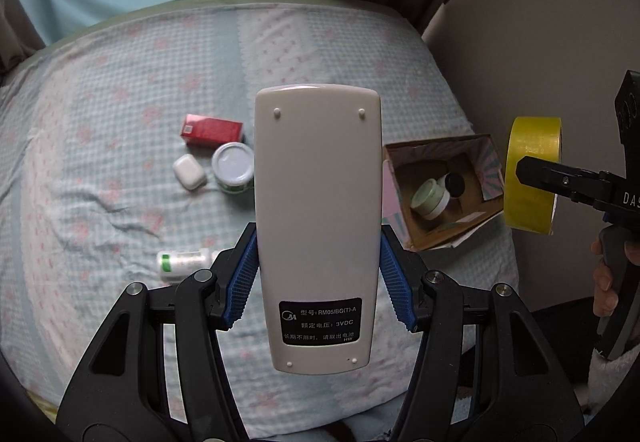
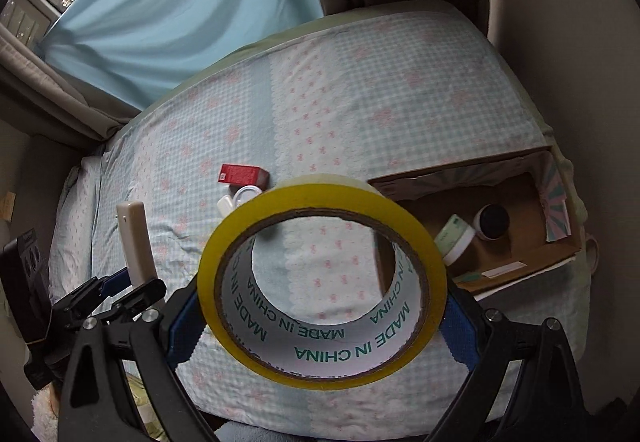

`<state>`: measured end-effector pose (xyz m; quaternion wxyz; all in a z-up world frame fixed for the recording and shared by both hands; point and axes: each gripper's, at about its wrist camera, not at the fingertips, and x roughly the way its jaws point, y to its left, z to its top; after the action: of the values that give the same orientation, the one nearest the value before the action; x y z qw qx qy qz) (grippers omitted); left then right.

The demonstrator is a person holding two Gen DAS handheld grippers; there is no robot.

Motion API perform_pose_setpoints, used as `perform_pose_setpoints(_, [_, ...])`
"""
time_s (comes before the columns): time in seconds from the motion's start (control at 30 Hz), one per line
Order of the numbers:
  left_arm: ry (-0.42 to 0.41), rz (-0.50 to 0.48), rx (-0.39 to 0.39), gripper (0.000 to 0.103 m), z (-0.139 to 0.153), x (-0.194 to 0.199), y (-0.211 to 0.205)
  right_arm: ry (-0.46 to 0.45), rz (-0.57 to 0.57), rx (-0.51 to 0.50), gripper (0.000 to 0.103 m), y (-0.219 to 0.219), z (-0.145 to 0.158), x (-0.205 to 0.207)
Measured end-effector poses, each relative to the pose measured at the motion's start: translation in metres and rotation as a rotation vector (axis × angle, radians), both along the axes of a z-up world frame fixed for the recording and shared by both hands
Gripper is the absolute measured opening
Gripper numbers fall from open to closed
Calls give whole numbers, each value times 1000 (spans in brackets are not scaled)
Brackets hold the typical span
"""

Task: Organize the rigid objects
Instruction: 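Carry the remote and tape roll up and over into the box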

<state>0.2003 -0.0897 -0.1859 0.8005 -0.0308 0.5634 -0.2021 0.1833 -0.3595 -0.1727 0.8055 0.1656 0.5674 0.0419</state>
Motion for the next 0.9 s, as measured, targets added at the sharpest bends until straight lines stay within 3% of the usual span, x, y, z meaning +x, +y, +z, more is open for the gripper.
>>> perform_pose_setpoints(0.27, [36, -107, -34, 54, -24, 8, -150, 27, -115, -3, 96, -138, -24, -20])
perform_pose_setpoints(0.43, [65, -156, -33, 54, -46, 15, -218, 55, -162, 15, 96, -201, -47, -18])
perform_pose_setpoints(0.7, [85, -242, 96, 54, -95, 34, -283, 113, -141, 51, 96, -237, -104, 12])
perform_pose_setpoints(0.9, [106, -289, 177, 54, -141, 45, -296, 155, -87, 69, 96, -234, -154, 36])
